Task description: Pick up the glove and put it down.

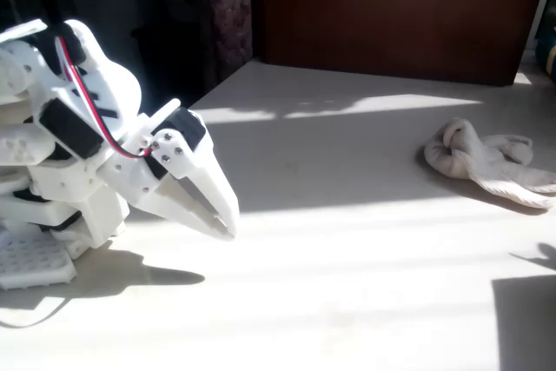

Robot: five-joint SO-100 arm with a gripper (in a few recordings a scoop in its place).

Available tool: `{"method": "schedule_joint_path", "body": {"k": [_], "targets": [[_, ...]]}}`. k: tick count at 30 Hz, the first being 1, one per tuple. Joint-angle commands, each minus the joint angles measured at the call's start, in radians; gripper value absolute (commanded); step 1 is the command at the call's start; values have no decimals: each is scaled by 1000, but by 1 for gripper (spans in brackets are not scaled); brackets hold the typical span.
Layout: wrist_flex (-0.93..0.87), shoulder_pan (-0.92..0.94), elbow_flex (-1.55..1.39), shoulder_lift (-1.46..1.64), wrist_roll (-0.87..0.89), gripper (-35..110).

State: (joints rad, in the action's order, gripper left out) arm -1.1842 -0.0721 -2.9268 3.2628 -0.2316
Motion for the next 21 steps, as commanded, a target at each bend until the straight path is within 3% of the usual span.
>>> {"method": "schedule_joint_path", "body": {"k": [1, 16, 21], "targets": [[12, -8, 104, -49, 11, 1], [14, -21, 945, -922, 9, 1], [14, -115, 1250, -1229, 9, 1]]}}
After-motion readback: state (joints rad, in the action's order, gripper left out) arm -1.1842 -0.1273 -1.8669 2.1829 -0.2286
